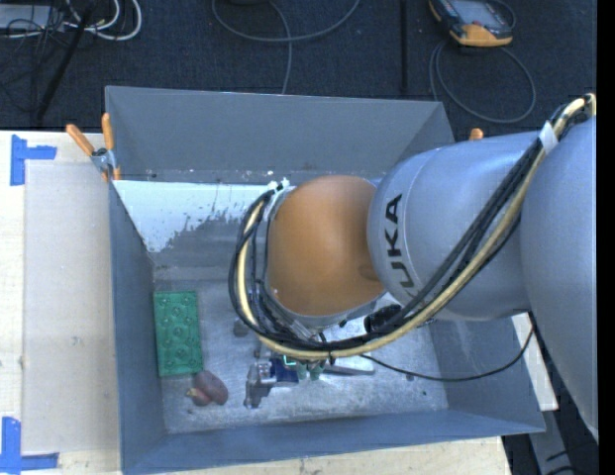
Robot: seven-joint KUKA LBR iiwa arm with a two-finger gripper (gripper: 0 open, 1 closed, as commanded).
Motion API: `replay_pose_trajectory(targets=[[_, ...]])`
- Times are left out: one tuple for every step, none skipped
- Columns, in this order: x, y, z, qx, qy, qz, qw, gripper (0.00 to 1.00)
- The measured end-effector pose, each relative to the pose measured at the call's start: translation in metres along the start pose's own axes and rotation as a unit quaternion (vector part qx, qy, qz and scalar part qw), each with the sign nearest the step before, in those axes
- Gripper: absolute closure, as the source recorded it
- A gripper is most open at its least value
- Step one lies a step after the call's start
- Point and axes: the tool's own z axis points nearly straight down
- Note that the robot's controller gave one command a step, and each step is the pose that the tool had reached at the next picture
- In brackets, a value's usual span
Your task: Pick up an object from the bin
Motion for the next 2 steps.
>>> replay_pose_trajectory(targets=[[-0.0298, -0.0591, 0.0941, -0.002, -0.0056, -0.055, 0.9985, 0.0], [-0.0278, -0.0574, 0.0909, -0.001, -0.0008, -0.056, 0.9984, 1.0]])
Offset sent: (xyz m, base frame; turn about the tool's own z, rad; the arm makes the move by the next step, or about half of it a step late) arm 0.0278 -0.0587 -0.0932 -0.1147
